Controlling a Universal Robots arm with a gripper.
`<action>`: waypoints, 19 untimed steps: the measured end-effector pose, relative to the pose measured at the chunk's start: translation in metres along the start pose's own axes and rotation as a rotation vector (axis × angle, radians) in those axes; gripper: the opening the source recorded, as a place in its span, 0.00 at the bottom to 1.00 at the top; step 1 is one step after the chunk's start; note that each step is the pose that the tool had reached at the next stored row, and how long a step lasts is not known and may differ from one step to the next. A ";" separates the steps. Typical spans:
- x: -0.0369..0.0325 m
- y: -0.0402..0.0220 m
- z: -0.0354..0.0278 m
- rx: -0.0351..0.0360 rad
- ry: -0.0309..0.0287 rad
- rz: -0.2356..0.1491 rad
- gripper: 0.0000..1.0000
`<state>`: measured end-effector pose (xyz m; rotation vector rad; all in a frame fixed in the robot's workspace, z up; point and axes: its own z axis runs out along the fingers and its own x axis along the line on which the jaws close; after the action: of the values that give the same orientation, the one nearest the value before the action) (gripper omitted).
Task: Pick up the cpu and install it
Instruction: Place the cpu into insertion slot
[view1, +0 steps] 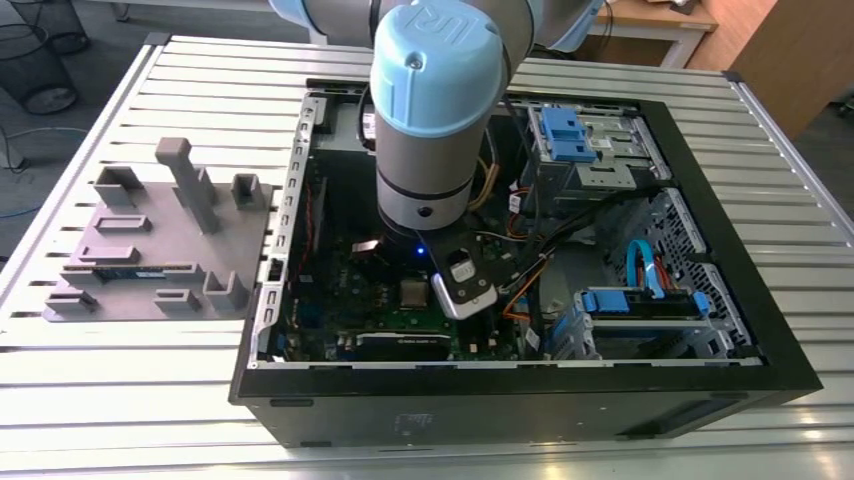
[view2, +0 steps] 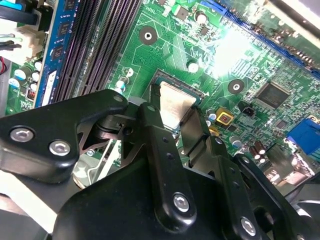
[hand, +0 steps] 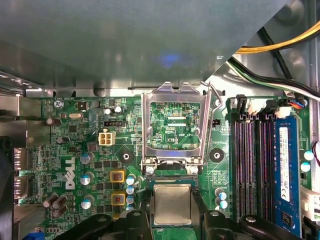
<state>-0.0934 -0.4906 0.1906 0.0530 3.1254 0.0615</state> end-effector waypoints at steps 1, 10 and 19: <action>0.0000 -0.0001 0.0002 0.0001 0.0000 0.000 0.41; 0.0000 -0.0003 0.0017 0.0001 0.0001 0.000 0.41; 0.0000 -0.0003 0.0019 -0.0003 -0.0001 0.000 0.48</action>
<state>-0.0934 -0.4908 0.1887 0.0530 3.1252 0.0619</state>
